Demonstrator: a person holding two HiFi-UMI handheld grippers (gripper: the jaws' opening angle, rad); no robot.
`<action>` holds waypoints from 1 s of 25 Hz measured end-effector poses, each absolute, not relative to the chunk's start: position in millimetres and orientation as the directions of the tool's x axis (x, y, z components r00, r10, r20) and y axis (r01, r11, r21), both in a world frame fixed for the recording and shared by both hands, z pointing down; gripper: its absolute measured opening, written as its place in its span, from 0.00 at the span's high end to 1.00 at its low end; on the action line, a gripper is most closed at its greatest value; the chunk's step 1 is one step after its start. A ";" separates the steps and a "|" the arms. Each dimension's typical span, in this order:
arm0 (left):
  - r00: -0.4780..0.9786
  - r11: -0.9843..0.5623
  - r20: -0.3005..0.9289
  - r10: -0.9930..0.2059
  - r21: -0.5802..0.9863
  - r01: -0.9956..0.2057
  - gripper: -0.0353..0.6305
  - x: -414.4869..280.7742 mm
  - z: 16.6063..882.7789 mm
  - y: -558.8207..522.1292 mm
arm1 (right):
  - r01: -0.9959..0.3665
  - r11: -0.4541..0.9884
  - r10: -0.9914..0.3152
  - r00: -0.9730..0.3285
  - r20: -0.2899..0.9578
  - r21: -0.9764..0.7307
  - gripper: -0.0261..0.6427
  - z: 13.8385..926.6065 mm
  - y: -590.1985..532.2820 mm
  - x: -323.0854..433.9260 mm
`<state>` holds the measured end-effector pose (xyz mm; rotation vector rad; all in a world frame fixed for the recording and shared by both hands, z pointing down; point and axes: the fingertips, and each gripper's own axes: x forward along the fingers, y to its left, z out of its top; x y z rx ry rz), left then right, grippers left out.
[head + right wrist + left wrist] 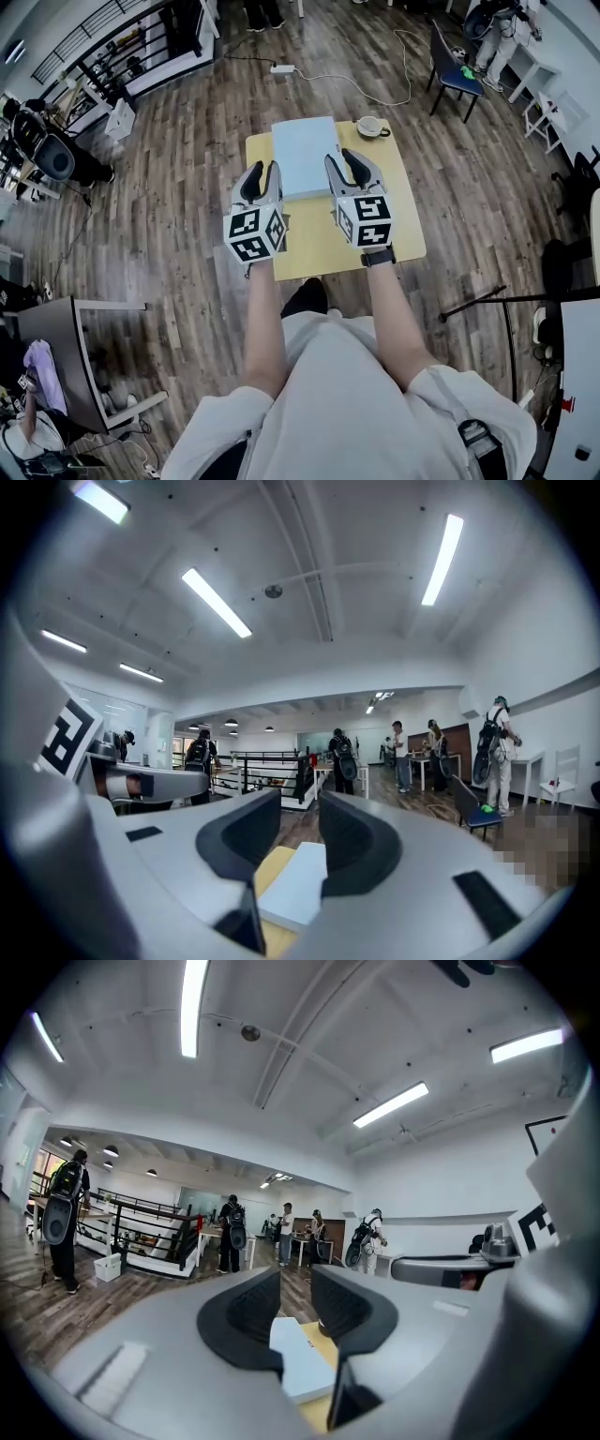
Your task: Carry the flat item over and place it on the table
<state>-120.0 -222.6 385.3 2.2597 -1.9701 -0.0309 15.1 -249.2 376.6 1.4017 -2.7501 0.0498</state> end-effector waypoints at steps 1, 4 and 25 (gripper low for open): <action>0.143 -0.134 0.073 -0.987 0.115 -0.984 0.79 -117.2 382.6 -219.1 | -0.810 0.587 -0.808 -0.586 0.056 -0.005 0.76 374.0 -245.1 16.8; 0.160 -0.154 0.057 -0.985 0.095 -0.983 0.81 -108.4 374.1 -209.8 | -0.818 0.575 -0.818 -0.575 0.024 -0.003 0.78 364.0 -234.3 22.4; 0.170 -0.167 0.050 -0.984 0.055 -0.984 0.93 -93.2 362.4 -209.3 | -0.853 0.521 -0.853 -0.522 -0.027 0.016 0.91 345.5 -234.6 37.9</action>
